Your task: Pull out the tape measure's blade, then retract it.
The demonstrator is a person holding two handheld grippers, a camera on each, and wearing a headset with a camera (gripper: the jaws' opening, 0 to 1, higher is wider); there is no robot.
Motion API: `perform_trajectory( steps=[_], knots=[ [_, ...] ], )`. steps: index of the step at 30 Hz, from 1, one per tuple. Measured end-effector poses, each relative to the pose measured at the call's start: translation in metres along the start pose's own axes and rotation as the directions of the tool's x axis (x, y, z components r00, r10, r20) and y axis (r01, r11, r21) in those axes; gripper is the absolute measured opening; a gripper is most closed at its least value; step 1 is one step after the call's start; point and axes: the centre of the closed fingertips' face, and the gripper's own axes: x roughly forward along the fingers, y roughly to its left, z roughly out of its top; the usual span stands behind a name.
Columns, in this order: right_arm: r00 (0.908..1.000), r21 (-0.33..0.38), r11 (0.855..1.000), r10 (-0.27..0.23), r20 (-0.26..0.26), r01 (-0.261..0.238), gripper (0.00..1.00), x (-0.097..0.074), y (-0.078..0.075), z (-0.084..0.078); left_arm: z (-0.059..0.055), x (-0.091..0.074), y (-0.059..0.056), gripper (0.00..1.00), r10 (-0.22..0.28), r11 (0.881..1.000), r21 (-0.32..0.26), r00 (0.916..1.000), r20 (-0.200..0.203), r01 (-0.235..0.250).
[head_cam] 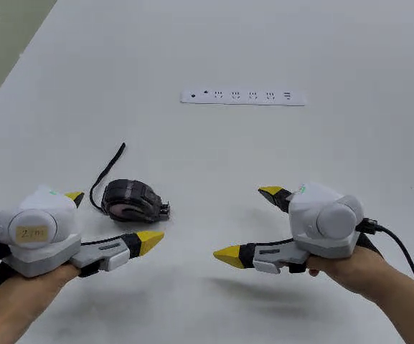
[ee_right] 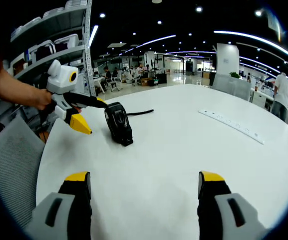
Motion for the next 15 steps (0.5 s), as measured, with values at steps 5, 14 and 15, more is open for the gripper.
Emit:
perform_trajectory(
  steps=[5,14,15],
  knots=[
    [0.9993,0.034,0.999,-0.031,0.019,0.030,0.94,-0.012,-0.002,0.001,0.005,-0.006,-0.006,0.97,-0.035,0.999,0.023,0.9991,0.022,0.035],
    [0.9973,0.048,0.997,-0.063,0.038,0.061,1.00,-0.027,0.003,0.001,0.007,-0.013,-0.015,1.00,-0.076,0.996,0.048,0.9963,0.039,0.074],
    [0.9969,0.050,0.997,-0.066,0.043,0.064,1.00,-0.029,0.005,0.002,0.007,-0.015,-0.015,1.00,-0.081,0.996,0.045,0.9959,0.041,0.079]
  ],
)
